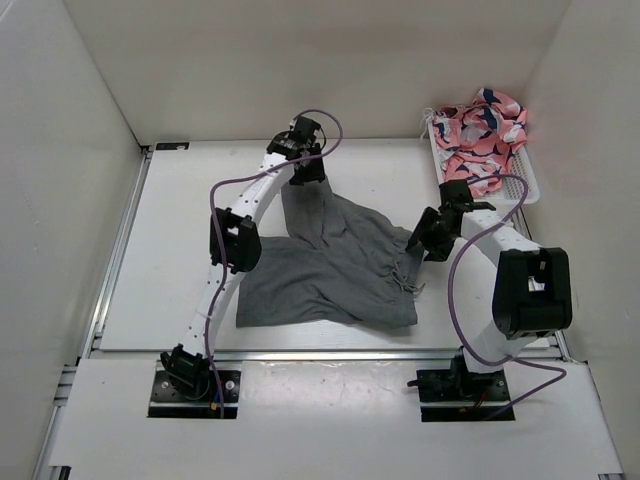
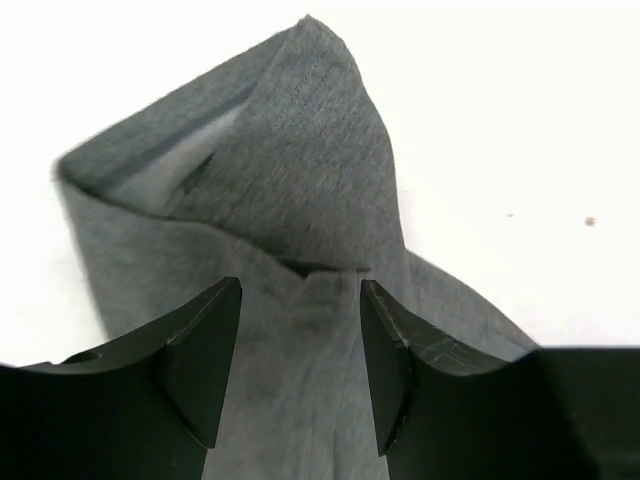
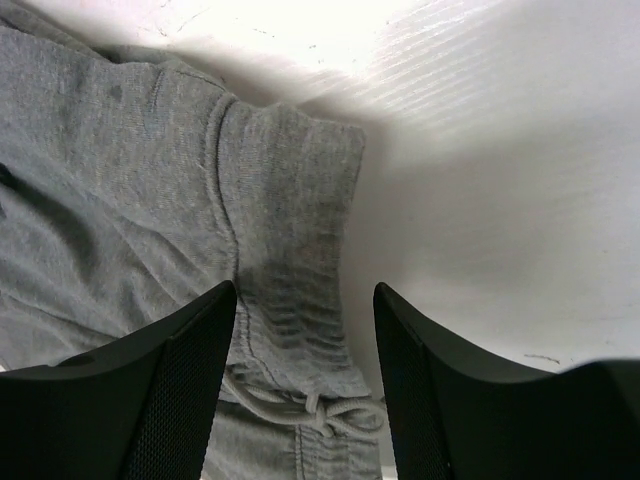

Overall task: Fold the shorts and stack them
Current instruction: Flatten the shorts out

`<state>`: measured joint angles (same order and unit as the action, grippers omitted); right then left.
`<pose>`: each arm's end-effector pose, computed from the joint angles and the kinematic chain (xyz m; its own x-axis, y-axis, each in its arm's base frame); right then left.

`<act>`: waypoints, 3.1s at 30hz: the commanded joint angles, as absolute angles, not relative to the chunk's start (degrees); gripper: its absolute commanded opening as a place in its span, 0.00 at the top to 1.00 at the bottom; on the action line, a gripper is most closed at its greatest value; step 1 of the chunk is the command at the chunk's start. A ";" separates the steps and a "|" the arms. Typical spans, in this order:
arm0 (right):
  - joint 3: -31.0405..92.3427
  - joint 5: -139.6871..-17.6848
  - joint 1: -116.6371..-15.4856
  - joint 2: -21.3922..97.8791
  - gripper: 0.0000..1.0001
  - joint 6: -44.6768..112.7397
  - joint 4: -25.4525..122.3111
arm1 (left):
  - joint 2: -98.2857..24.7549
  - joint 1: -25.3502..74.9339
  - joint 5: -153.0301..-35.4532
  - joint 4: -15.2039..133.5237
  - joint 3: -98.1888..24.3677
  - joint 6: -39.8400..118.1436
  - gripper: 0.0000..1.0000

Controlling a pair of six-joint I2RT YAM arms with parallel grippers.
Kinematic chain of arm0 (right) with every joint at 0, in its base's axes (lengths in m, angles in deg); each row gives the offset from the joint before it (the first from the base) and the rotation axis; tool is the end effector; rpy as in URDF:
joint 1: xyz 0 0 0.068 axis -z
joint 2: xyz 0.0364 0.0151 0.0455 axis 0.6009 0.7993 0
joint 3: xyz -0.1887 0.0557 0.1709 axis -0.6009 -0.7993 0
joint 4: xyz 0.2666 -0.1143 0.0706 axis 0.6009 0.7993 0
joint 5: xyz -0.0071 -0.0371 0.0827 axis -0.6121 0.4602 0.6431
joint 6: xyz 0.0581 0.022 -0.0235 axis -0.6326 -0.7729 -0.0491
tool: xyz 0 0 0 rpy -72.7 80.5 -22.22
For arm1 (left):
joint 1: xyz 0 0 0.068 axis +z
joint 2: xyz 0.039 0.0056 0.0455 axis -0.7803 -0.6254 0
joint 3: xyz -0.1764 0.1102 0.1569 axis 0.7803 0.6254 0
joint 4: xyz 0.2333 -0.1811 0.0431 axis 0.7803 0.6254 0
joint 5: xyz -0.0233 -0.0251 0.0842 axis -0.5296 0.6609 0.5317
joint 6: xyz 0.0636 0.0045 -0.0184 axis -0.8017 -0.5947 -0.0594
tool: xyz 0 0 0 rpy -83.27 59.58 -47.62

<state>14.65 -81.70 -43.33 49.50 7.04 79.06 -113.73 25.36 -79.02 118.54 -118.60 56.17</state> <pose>0.3547 0.0440 0.1479 -0.8231 0.4657 -0.3249 0.3751 0.8755 0.3047 0.5390 -0.2548 0.1931 -0.8315 -0.1242 -0.5415 -0.0288 0.9830 -0.1812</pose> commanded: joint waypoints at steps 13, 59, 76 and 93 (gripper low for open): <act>18.65 -79.12 -42.47 56.04 0.41 6.13 73.77 | -113.51 23.34 -78.25 116.28 -117.50 56.49 0.90; 18.12 -82.72 -43.53 53.23 1.00 7.18 73.76 | -84.95 35.72 -74.91 118.39 -81.69 57.63 0.90; 19.79 -87.90 -44.67 50.59 0.59 8.24 76.57 | -87.72 38.47 -81.58 119.08 -87.67 57.19 0.35; 27.61 -96.96 -46.34 57.44 0.35 12.63 81.50 | -113.32 33.89 -86.24 118.66 -117.23 54.73 0.10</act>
